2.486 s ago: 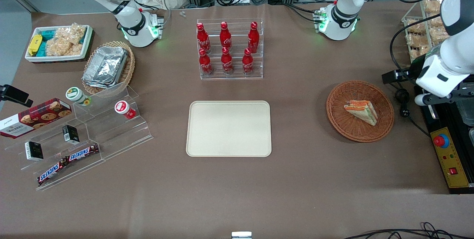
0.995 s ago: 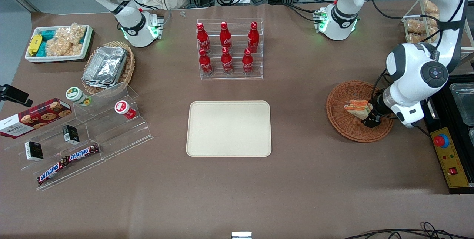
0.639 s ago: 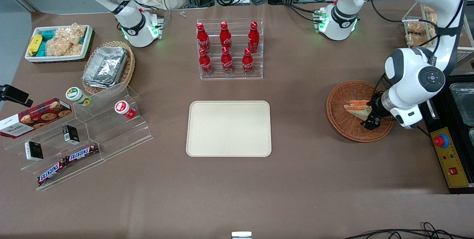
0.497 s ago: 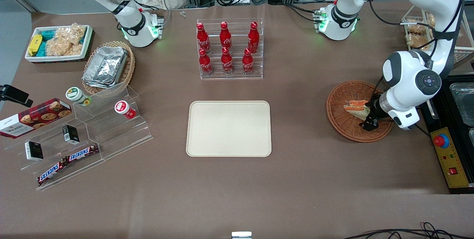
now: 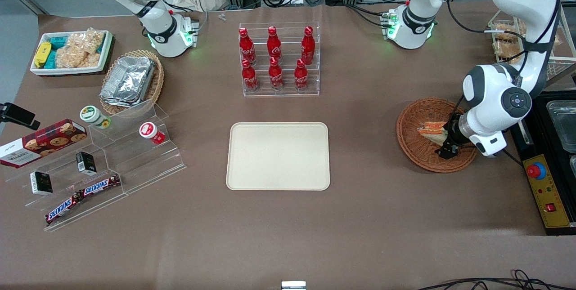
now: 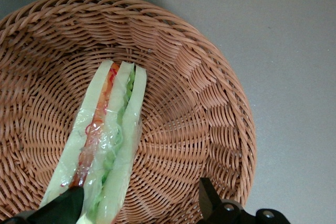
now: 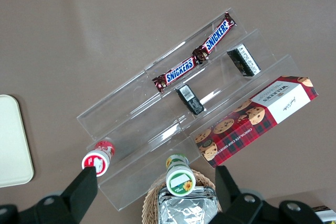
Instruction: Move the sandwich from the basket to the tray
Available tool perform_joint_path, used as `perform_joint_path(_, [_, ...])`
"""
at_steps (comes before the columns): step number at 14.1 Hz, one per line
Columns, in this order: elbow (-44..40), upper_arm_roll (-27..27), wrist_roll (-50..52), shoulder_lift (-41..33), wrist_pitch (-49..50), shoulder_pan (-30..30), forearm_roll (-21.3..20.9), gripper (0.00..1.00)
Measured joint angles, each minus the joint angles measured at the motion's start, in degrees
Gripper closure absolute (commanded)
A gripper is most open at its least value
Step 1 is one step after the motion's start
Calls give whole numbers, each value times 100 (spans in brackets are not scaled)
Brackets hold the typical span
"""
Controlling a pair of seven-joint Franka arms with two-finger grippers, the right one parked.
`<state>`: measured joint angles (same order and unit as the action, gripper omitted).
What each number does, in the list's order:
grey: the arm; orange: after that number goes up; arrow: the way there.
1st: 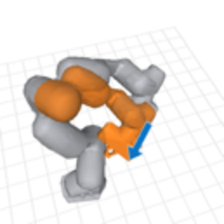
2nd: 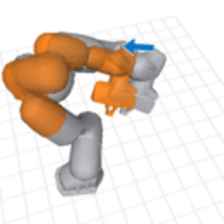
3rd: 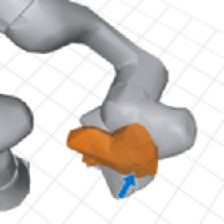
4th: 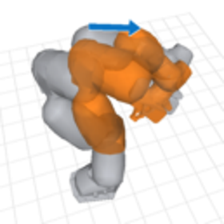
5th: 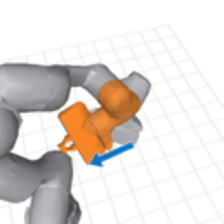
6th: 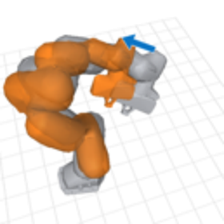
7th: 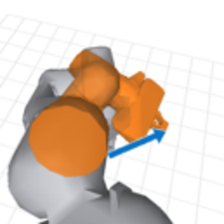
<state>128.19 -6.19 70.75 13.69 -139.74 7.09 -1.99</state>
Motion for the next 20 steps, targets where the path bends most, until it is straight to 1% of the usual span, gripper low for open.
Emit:
perform_joint_path(3, [-15, 0, 33, -66, 133, 0, -1, 0])
perform_joint_path(5, [-162, 0, 63, -125, 543, 0, -20, 0])
perform_joint_path(7, [-437, -7, 190, -179, 1160, -1, -217, 0])
perform_joint_path(8, [-515, -16, 281, -211, 1318, -2, -321, 0])
perform_joint_path(10, [-630, -57, 387, -270, 1535, -15, -386, 0])
perform_joint_path(11, [-795, -112, 386, -317, 1854, -20, -389, 0])
perform_joint_path(12, [-1103, -196, 366, -374, 2392, -24, -394, 0])
perform_joint_path(14, [-1936, -351, 166, -497, 3560, -45, -409, 0])
perform_joint_path(16, [-2531, -419, -531, -675, 4205, -62, -409, 0])
perform_joint_path(17, [-2692, -427, -1122, -783, 4337, -64, -406, 0])
perform_joint_path(18, [-2779, -425, -1851, -904, 4394, -61, -374, 0])
perform_joint_path(20, [-2839, -407, -3465, -1170, 4622, -42, -147, 0])
